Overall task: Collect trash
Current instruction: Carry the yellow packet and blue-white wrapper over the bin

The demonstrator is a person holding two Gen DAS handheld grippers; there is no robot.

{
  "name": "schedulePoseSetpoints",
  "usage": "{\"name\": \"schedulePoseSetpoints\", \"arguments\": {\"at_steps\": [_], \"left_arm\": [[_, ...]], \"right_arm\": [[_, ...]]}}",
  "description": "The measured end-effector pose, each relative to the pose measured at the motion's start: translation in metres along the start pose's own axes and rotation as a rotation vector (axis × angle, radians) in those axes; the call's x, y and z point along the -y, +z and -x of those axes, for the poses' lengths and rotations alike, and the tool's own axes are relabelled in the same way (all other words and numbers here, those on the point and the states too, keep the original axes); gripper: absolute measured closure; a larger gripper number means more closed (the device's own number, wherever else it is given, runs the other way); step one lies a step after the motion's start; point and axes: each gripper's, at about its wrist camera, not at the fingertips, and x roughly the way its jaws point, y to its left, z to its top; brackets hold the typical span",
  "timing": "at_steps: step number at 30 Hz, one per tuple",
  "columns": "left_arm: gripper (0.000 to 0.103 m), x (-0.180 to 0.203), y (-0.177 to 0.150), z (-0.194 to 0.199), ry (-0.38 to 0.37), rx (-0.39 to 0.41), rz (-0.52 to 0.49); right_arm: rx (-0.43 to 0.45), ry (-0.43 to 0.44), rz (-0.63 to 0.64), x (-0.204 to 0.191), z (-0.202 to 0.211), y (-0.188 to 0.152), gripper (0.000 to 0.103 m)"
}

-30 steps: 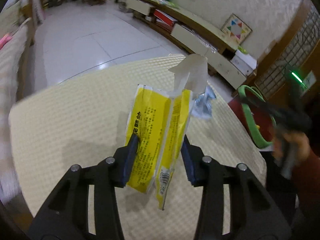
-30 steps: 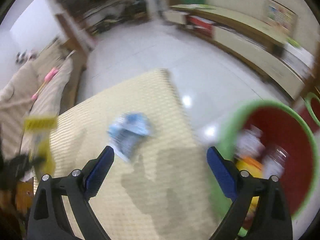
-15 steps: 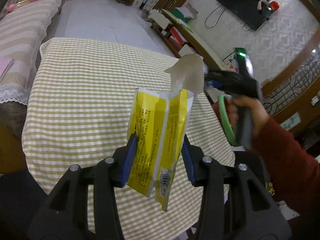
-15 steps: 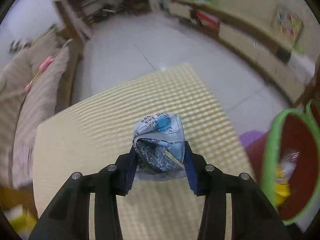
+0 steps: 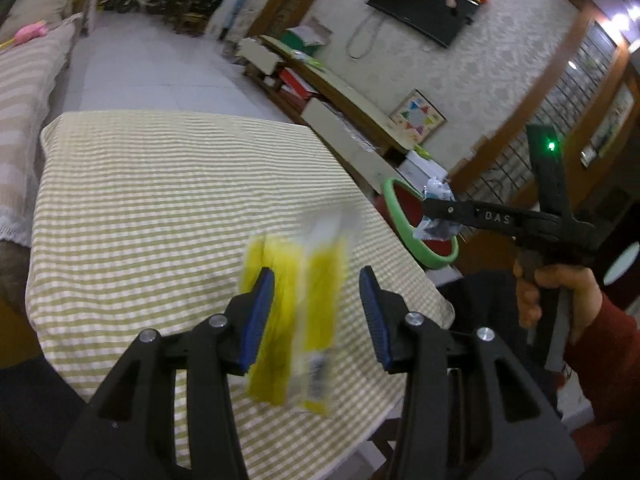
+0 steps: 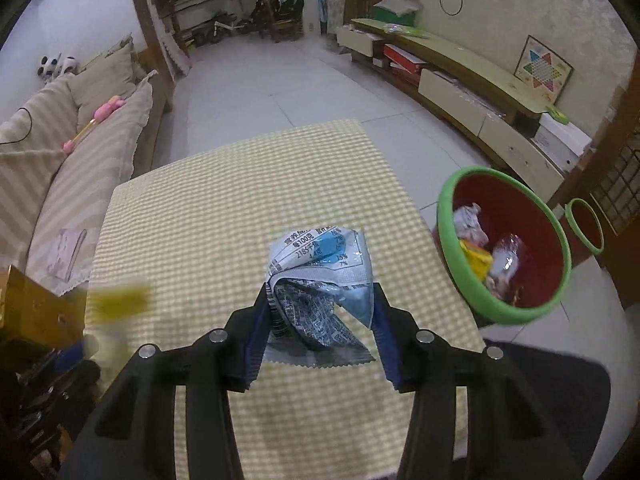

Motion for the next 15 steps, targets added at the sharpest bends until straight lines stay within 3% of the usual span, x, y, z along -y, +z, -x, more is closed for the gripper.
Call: {"name": "schedulePoseSetpoints", "arguments": {"at_steps": [5,9,12,15], "left_arm": [[0.061,0.014,0.006,-0.008,-0.029,-0.028,-0.073],[0.061,0.013,0.009,-0.026,-0.011,-0.109,-0.069],[0.06,0.009,0.003,-0.033,0.021,-0.164,-0.048],[0.051,0.009,-0.004,-0.052,0.08,-0.224,-0.056]], "right_arm": [[0.005,0.0,-0.04,0.003,0.015,-0.006,0.057],[0.006,0.009,-0.013,0.0,0.011,-0.003,0.057],[0.008,0.046,-0.03,-0.003,0.0,-0.009,0.057],[-0.003,0.072,-0.039,0.0,-0.012,-0.02,0.057]]}}
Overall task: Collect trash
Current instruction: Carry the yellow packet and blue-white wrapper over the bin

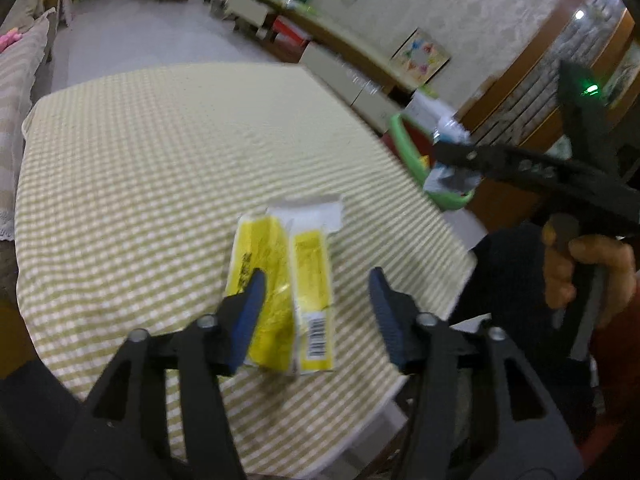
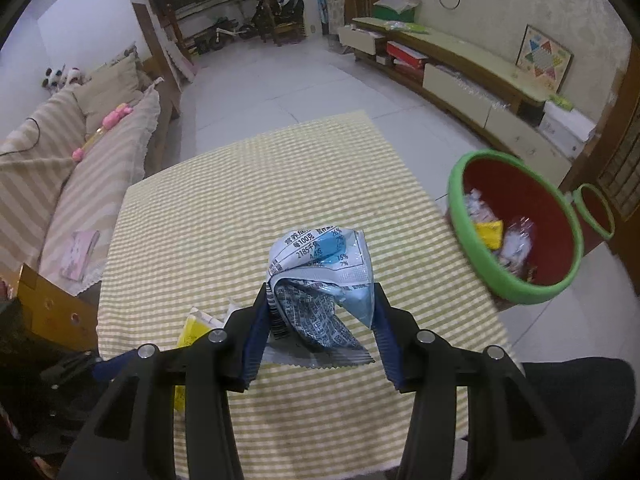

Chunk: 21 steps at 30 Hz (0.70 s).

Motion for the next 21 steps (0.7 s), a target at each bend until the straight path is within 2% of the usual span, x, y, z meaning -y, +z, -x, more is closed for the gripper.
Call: {"name": "schedulePoseSetpoints", "arguments": {"at_steps": [3,5,10,18,19,20,21], "left_arm": [[0.051,0.0,0.002,-0.019,0.047,-0.034,0.032],[0.045,0.0,0.004,-0.027,0.079,-0.05,0.039],[0.041,0.012,0.008,-0.047,0.155,-0.107,0.034],[0.041,0.021,-0.006,-0.082,0.252,-0.195,0.072],[0.051,0.023,-0.007,-0.083,0.265,-0.191,0.062],[0.066,0.026,-0.006,-0.083,0.254,-0.193,0.055],[0.067,0.027,-0.005,-0.083,0.243,-0.193,0.063]], "right_arm": [[-0.019,0.009,-0.011,0.01,-0.008,-0.004,0.057],[-0.008,0.025,-0.035,0.018,-0.007,-0.002,0.057],[0.016,0.095,-0.068,0.034,-0.009,0.006,0.057],[0.033,0.175,-0.044,0.039,-0.014,0.008,0.056],[0.036,0.18,-0.043,0.04,-0.014,0.008,0.056],[0.041,0.183,-0.044,0.041,-0.013,0.007,0.055],[0.046,0.188,-0.046,0.043,-0.012,0.007,0.055]]}}
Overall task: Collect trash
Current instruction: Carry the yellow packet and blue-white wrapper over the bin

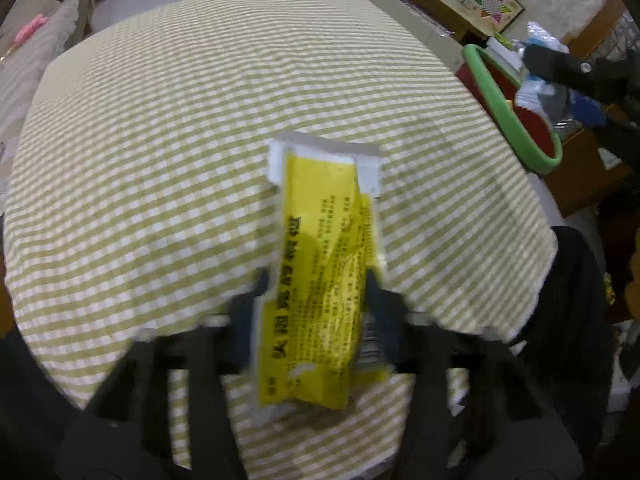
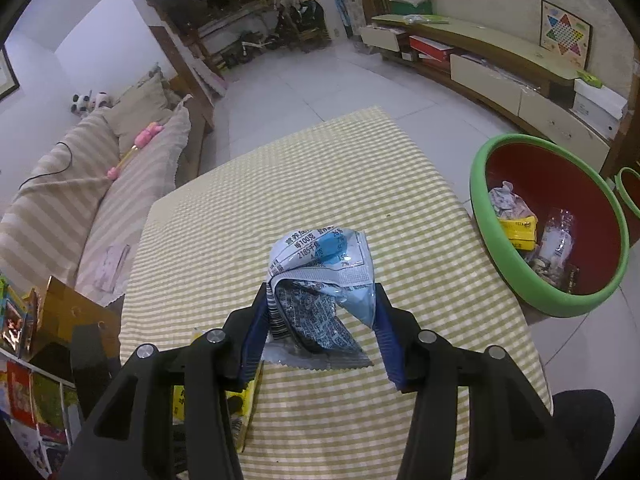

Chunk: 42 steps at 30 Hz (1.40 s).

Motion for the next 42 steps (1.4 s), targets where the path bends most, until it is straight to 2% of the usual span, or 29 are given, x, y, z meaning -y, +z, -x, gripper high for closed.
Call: {"name": "schedulePoseSetpoints", "arguments": {"at_steps": [1,4,9,13,18,24,29,36,42], "left_arm": [[0.073,0.005,0.001,-0.001,0.003,0.004,0.003],[0.074,0.017,0.01,0.005,0.005,0.039,-0.001],[0.074,0.026,0.03,0.036,-0.024,0.131,-0.003],[0.074,0.041,0.06,0.053,-0.075,0.188,-0.013],[0.074,0.071,0.093,0.055,-0.136,0.221,-0.053],[0.074,0.125,0.129,0.037,-0.223,0.227,-0.121],[0.074,0.167,0.156,0.013,-0.285,0.202,-0.151],[0.074,0.212,0.186,-0.013,-0.29,0.176,-0.224],[0.073,0.239,0.202,-0.04,-0.28,0.119,-0.271]], "right_arm": [[0.003,0.004,-0.004,0.002,0.001,0.0,0.055],[0.012,0.024,-0.022,0.009,0.005,0.0,0.055],[0.046,0.02,-0.03,0.02,0.018,0.003,0.055],[0.082,0.01,-0.054,0.036,0.034,0.008,0.055],[0.126,-0.039,-0.068,0.061,0.056,0.017,0.055],[0.166,-0.102,-0.117,0.111,0.072,0.03,0.055],[0.194,-0.155,-0.164,0.155,0.081,0.042,0.055],[0.201,-0.176,-0.273,0.217,0.08,0.054,0.055],[0.188,-0.183,-0.299,0.24,0.071,0.06,0.055]]}}
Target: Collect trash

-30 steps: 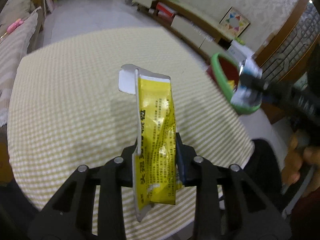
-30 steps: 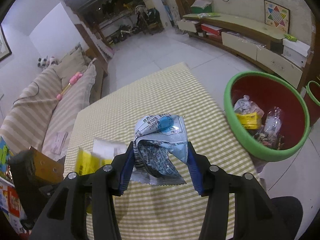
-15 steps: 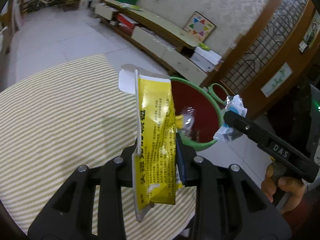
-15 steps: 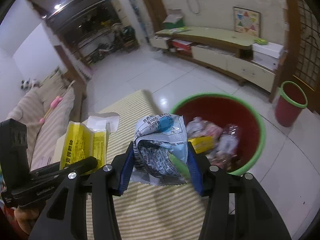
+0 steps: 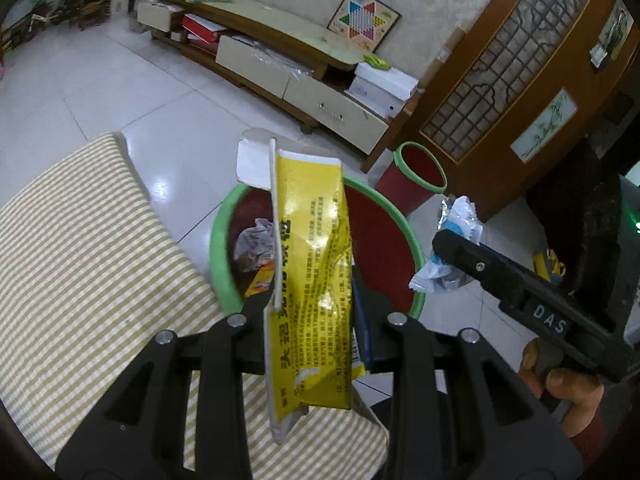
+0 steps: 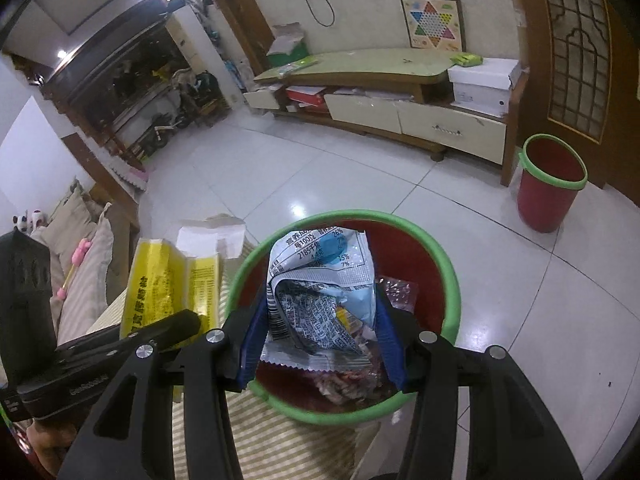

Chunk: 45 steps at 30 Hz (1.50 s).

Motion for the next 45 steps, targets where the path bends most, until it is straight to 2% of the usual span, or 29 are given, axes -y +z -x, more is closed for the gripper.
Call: {"name": "schedulePoseSetpoints", "arguments": {"at_steps": [4,6,7,8,11,14,18,22,25,28,35,38,45], "left_arm": [[0.074,0.006,0.007,-0.015,0.004,-0.021,-0.011],[0.069,0.009,0.01,-0.019,0.012,-0.024,-0.027],[0.046,0.009,0.011,-0.018,0.022,-0.017,-0.03],[0.026,0.009,0.011,-0.014,0.03,0.009,-0.027],[0.025,0.004,0.012,-0.005,0.02,0.038,-0.007],[0.025,0.003,0.008,0.017,0.064,0.081,-0.027],[0.022,-0.004,0.002,0.049,0.08,0.143,-0.005],[0.018,-0.014,-0.005,0.081,0.052,0.194,0.044],[0.017,-0.018,-0.012,0.102,0.069,0.213,0.051],[0.017,-0.023,-0.019,0.121,0.076,0.237,0.049],[0.015,-0.032,-0.028,0.15,0.088,0.278,0.059],[0.013,-0.036,-0.031,0.16,0.097,0.3,0.076],[0.013,-0.047,-0.041,0.17,0.096,0.31,0.11]], "right_arm": [[-0.005,-0.004,-0.005,0.006,-0.009,0.005,0.055],[-0.002,-0.009,-0.006,0.008,-0.015,0.008,0.05],[0.003,-0.016,-0.008,0.009,-0.017,0.009,0.039],[0.006,-0.02,-0.01,0.009,-0.017,0.01,0.035],[0.005,-0.032,-0.007,0.01,-0.02,0.013,0.035],[0.019,-0.034,-0.005,0.007,-0.014,0.013,0.035],[0.027,-0.045,0.02,-0.003,-0.011,0.013,0.031],[-0.004,-0.066,0.069,-0.015,-0.02,0.016,0.02],[0.007,-0.1,0.107,-0.026,-0.023,0.016,0.02],[0.008,-0.099,0.093,-0.034,-0.022,0.012,0.02],[0.024,-0.099,0.098,-0.063,-0.004,-0.005,0.019],[0.043,-0.087,0.097,-0.074,0.009,-0.013,0.015],[0.041,-0.066,0.135,-0.101,0.026,-0.03,0.015]]}}
